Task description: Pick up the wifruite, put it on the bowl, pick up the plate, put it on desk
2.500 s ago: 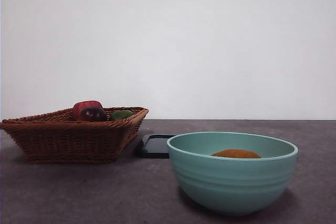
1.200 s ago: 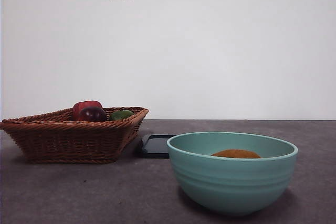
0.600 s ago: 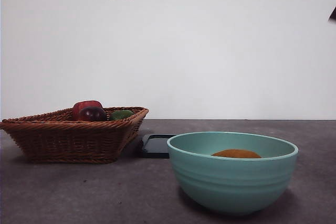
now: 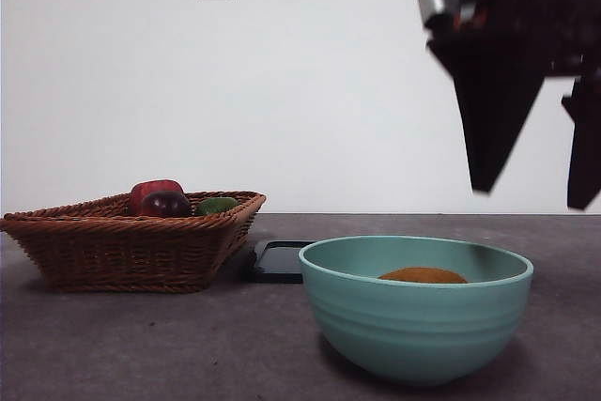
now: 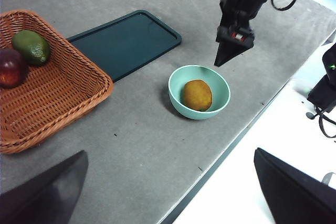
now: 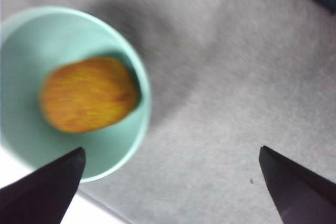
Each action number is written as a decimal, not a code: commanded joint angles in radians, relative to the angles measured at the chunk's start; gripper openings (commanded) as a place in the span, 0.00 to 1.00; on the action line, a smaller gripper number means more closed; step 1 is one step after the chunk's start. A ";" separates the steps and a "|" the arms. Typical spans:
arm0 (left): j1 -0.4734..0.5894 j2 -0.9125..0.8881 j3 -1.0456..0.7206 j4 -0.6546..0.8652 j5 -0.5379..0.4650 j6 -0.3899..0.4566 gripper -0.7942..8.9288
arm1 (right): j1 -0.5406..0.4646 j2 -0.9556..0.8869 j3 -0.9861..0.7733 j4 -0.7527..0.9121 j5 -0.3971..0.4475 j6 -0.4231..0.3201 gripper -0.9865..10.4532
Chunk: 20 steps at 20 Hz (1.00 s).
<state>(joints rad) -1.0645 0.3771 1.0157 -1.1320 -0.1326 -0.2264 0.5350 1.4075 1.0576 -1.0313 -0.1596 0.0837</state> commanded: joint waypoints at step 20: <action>-0.009 -0.001 0.010 0.011 -0.003 0.009 0.60 | 0.085 0.240 0.016 0.119 0.024 0.078 0.23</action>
<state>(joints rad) -1.0645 0.3771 1.0157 -1.1316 -0.1326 -0.2264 0.6098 1.6314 1.0576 -0.9150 -0.1349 0.1452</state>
